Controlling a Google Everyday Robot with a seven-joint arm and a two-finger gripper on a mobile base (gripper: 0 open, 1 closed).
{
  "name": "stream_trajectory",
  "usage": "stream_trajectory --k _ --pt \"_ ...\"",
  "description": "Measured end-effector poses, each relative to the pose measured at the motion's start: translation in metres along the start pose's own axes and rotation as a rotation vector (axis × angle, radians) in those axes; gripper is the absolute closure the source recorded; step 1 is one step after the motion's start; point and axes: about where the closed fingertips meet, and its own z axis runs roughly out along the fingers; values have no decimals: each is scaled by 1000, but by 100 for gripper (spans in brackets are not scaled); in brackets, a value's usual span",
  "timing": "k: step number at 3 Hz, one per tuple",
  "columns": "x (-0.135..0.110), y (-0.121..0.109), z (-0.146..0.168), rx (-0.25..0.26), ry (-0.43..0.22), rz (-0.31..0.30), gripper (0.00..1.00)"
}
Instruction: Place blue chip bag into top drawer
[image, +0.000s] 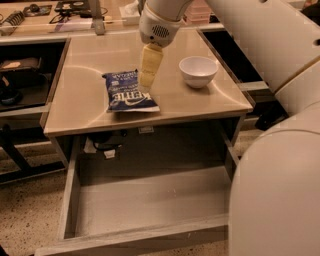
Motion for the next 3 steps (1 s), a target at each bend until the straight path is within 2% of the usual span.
stream_trajectory --k 2,3 --pt "-3 -15 44 -70 -33 42 0" --pt "-20 -19 62 -97 -44 41 0"
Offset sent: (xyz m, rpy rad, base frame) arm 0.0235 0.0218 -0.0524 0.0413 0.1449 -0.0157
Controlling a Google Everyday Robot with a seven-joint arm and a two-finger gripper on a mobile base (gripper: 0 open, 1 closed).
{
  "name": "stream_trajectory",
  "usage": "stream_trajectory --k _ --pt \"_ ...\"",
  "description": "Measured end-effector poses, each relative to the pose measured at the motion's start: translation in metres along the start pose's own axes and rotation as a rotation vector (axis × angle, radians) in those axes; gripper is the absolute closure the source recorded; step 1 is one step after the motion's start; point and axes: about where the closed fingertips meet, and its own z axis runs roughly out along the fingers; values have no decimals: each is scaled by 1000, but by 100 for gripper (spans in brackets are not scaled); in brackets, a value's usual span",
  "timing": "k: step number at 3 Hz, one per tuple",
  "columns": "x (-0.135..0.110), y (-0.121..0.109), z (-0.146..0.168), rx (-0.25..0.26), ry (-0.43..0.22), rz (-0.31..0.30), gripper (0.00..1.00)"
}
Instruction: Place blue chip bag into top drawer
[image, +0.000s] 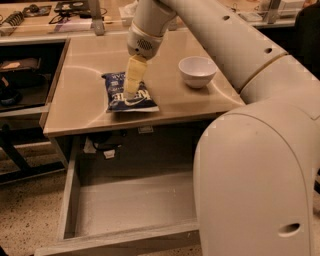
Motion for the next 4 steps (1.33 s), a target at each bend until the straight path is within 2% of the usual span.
stream_trajectory --k 1,4 --pt "0 0 0 0 0 0 0" --pt "-11 -5 37 -65 -27 -28 0"
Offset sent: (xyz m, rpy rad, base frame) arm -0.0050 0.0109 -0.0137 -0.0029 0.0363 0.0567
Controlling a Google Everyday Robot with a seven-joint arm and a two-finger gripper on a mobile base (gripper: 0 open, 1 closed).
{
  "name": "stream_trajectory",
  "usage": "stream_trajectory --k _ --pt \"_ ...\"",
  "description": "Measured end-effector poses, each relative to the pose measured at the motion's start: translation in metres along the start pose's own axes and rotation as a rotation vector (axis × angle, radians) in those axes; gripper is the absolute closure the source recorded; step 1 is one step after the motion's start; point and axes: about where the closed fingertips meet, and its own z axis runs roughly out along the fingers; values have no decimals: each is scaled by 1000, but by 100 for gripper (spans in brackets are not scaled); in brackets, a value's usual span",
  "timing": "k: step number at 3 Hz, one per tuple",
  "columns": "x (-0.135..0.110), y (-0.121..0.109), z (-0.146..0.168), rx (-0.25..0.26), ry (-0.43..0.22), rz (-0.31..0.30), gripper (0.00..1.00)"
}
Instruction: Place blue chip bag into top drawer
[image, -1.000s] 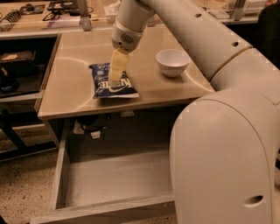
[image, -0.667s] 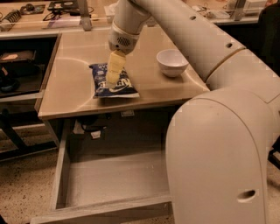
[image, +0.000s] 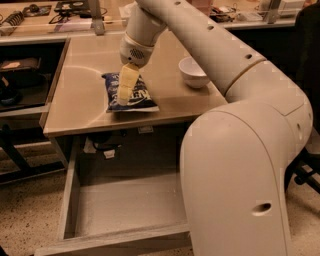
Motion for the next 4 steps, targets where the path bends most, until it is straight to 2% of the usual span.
stream_trajectory --k 2,3,4 --pt "18 2 20 -33 -44 27 0" --pt "18 1 21 -33 -45 27 19" --pt "18 1 21 -33 -45 27 42"
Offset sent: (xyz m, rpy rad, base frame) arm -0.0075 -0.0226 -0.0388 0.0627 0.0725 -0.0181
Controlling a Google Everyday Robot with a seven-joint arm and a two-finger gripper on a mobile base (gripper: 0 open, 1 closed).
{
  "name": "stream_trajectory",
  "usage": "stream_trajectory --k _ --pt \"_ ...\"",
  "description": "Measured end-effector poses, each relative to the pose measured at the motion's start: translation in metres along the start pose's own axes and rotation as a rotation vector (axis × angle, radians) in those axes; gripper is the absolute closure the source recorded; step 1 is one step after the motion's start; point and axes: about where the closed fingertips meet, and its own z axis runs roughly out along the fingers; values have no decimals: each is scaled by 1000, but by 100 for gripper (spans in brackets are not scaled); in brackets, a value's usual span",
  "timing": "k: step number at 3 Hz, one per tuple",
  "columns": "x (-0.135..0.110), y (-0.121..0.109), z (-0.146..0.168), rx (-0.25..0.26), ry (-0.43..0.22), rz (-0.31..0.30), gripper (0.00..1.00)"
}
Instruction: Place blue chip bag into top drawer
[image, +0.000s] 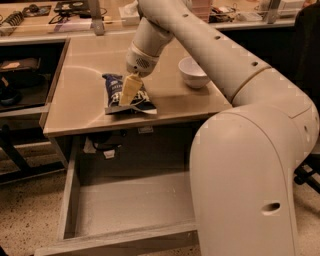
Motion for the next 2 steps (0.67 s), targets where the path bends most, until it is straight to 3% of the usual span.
stream_trajectory --k 2 --pt "0 0 0 0 0 0 89"
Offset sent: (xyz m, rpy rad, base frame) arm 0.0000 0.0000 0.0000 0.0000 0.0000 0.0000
